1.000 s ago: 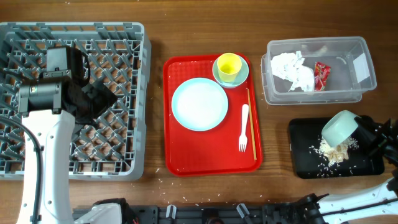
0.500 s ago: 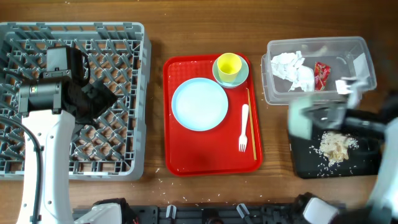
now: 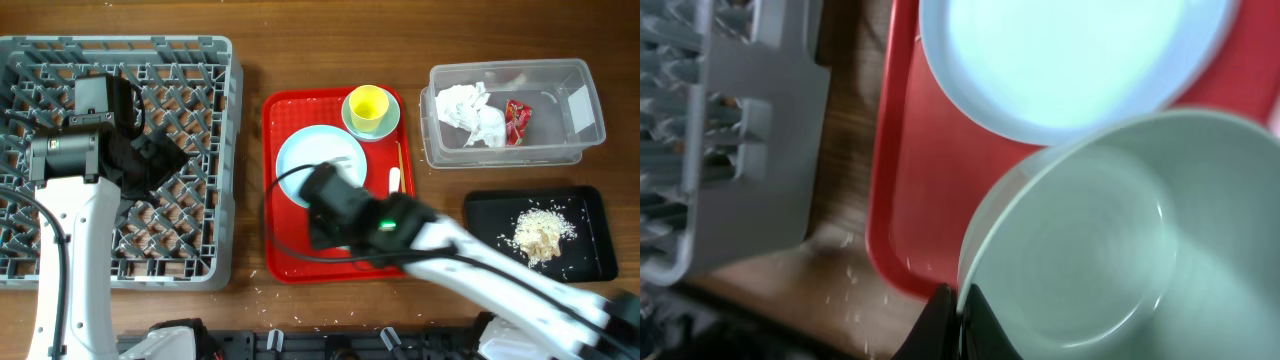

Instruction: Sort waste into correct bins and load items into the dishwasher rack

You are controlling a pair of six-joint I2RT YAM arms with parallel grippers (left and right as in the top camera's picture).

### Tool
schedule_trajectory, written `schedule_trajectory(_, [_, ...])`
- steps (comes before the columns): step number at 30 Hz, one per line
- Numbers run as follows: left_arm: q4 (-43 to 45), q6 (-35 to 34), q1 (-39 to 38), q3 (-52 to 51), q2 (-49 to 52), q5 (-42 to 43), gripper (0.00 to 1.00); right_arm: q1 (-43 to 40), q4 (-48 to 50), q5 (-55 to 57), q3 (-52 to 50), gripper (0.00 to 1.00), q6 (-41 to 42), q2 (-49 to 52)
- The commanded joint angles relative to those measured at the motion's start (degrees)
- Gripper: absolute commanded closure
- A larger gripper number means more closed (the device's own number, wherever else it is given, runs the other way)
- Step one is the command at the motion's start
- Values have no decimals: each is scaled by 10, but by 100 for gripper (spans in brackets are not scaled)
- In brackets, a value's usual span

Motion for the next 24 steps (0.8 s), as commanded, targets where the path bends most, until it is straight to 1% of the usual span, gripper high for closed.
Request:
schedule_trajectory(1, [1,0,1,7,-7,-5,0,36,37,56,1,96,53,79])
schedule_trajectory(4, [2,0,1,7,-7,-5,0,38,51,49,1,96,59,116])
schedule_trajectory(5, [2,0,1,7,-7,-5,0,38,52,41,1,93,59,117])
schedule_trajectory(6, [2,0,1,7,-7,-5,0,38,53,33,2,76,58,116])
schedule_trajectory(7, [1,0,1,7,-7,-5,0,38,53,21,5,51,58,113])
schedule_trajectory(8, [2,0,1,7,-7,-5,0,37,49,6,10,29,50,110])
schedule_trajectory(10, [2,0,1,7,-7,-5,0,35,30,-5,28,5,40,103])
schedule_trajectory(11, [2,0,1,7,-7,-5,0,28,-2,-3,47,0,42,93])
schedule_trajectory(13, [1,0,1,7,-7,-5,0,-2,-68,2,87,0,41,64])
schedule_trajectory(15, [2,0,1,7,-7,-5,0,-51,-131,7,121,0,32,31])
schedule_trajectory(17, [2,0,1,7,-7,-5,0,-127,-184,7,137,0,10,-16])
schedule_trajectory(19, [2,0,1,7,-7,-5,0,-223,-232,16,137,0,4,-64])
schedule_trajectory(21, [17,-4,1,7,-7,8,0,-298,-259,24,137,0,-40,-95])
schedule_trajectory(22, [41,-4,1,7,-7,26,0,-351,-266,24,137,0,-76,-112])
schedule_trajectory(23, [37,-3,1,7,-7,77,0,-370,-265,24,137,0,-78,-116])
schedule_trajectory(24, [16,-4,1,7,-7,121,0,-388,-264,24,137,0,-76,-117])
